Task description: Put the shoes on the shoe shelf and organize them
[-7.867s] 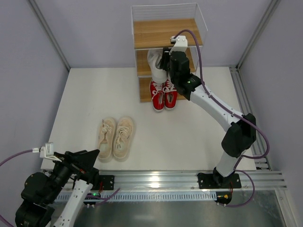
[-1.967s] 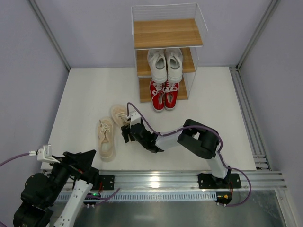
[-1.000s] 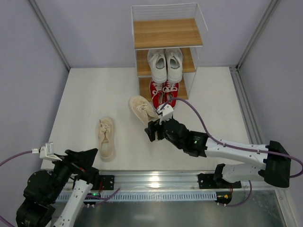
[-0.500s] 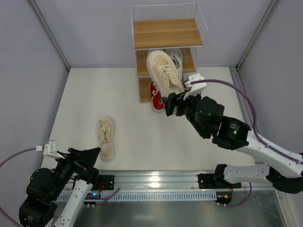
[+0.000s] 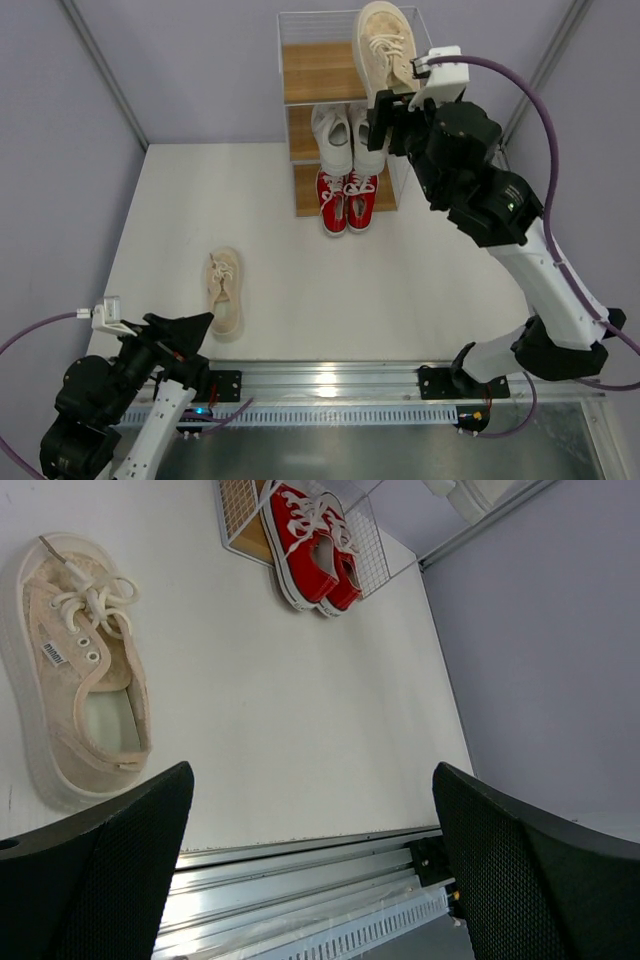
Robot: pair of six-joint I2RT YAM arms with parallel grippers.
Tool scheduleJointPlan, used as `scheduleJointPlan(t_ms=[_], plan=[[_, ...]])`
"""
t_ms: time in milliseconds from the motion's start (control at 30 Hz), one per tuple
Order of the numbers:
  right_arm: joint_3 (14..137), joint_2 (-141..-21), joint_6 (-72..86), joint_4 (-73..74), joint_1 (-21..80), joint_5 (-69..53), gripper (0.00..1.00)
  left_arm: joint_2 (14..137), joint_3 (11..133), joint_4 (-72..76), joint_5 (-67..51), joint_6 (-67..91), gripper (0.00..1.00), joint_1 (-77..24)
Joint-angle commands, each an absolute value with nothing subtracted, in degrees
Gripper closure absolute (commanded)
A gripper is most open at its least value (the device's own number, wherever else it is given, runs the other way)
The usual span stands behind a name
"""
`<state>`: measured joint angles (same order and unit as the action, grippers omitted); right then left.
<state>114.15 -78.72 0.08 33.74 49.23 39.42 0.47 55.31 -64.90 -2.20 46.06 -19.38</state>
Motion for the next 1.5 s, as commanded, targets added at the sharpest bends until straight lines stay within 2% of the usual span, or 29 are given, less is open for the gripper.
scheduleJointPlan(t_ms=[0,167,400,767,1467], plan=[[124.8,-83.7,-2.4,35.4,44.8,31.0,0.96,-2.5,57.0,-62.8,-2.9,45.4,0.00,-19.3],[135.9,-91.4,-2.8,38.9,38.5,26.2,0.96,-2.5,57.9,-63.9,-2.4,44.8,0.00,-19.3],[134.9,-94.4,-0.2,38.1,30.1,17.5,0.96,-2.6,58.7,-65.0,-1.8,44.3,0.00,-19.3],[139.0,-99.8,5.0,38.2,24.3,6.3,0.96,-2.6,58.6,-64.4,-1.7,44.5,0.00,-19.2],[139.7,-105.1,12.8,34.2,24.6,16.1,0.96,-2.5,59.4,-64.6,-1.0,43.4,0.00,-19.3]])
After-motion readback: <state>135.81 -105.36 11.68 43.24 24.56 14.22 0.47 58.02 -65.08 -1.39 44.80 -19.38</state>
